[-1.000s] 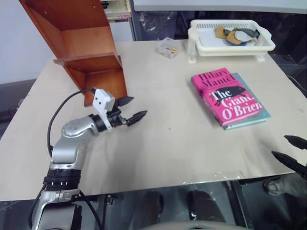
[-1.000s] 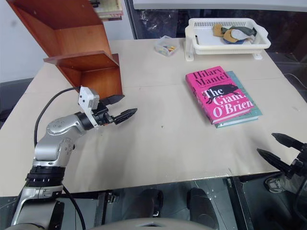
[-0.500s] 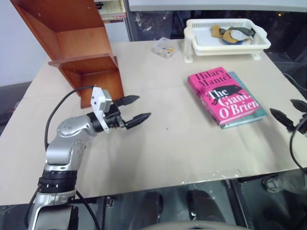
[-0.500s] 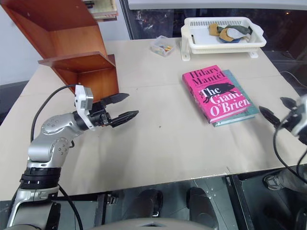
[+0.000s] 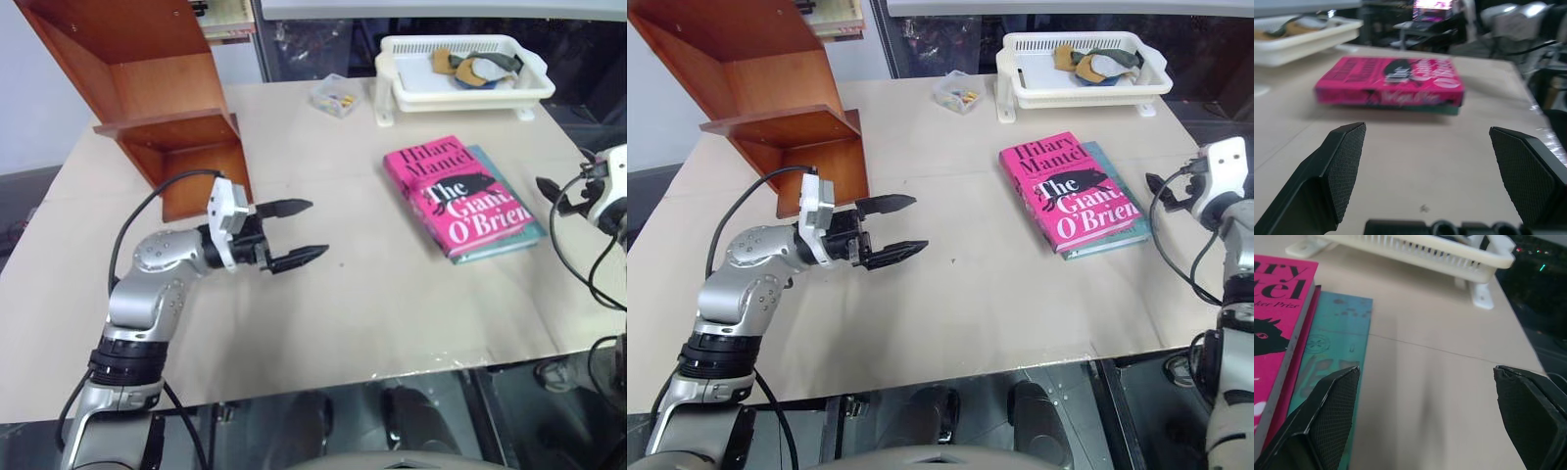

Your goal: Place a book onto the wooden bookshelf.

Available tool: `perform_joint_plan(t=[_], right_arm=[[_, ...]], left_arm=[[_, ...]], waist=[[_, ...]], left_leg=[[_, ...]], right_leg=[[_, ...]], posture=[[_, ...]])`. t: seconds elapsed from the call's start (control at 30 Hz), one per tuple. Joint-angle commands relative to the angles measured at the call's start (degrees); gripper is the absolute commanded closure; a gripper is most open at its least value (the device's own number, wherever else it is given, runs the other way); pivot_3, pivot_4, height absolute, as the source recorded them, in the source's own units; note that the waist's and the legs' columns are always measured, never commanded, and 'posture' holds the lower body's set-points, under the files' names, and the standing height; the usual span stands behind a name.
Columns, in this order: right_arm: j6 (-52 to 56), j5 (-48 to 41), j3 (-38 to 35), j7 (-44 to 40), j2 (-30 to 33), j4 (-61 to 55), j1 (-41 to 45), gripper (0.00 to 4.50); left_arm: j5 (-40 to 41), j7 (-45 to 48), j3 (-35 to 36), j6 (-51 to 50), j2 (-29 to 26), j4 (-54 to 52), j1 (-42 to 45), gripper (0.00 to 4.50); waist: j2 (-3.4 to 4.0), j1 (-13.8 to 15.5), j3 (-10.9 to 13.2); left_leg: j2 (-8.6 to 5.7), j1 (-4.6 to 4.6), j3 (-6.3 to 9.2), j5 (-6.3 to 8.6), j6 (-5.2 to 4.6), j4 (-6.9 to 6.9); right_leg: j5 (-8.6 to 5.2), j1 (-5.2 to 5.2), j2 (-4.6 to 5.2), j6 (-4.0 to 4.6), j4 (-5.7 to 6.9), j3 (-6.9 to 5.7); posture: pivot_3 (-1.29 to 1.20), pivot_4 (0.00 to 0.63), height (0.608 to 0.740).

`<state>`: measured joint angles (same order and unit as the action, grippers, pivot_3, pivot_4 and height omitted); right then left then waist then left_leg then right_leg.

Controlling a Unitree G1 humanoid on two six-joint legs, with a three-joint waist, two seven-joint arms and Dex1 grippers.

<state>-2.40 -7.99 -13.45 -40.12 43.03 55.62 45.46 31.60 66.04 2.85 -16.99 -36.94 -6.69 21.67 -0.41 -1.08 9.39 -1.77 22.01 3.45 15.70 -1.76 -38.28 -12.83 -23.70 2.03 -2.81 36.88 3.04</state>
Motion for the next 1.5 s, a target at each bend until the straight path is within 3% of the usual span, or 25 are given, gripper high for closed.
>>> perform_joint_plan(t=[0.03,0.5,1.5], right_arm=[[-3.3,1.3,1.0,-0.4,-0.2,4.4,3.5,0.02],[-7.1,6.3,4.3,1.1,-3.3,16.2,11.2,0.02],[-9.9,6.8,3.6,-3.8,-4.5,16.9,11.1,0.02]], left_arm=[[0.9,2.0,1.7,1.3,-1.7,-2.2,-0.3,0.03],[1.0,2.5,2.5,0.5,-3.0,-3.7,-1.8,0.03],[0.9,1.4,2.7,-0.6,-3.8,-5.0,-4.0,0.03]], waist=[[0.0,-0.1,0.0],[0.03,-0.7,0.0],[0.05,-1.3,0.0]], left_leg=[[0.0,0.0,0.0,0.0,0.0,0.0],[-0.02,0.0,0.03,0.0,0.01,0.0],[0.0,-0.02,0.03,0.01,0.0,0.02]], right_leg=[[0.0,0.0,0.0,0.0,0.0,0.0],[0.0,0.0,0.0,0.0,0.01,-0.01],[0.0,0.0,0.0,0.0,0.02,0.01]], posture=[[0.0,0.15,0.74],[0.0,0.15,0.74],[0.0,0.15,0.74]])
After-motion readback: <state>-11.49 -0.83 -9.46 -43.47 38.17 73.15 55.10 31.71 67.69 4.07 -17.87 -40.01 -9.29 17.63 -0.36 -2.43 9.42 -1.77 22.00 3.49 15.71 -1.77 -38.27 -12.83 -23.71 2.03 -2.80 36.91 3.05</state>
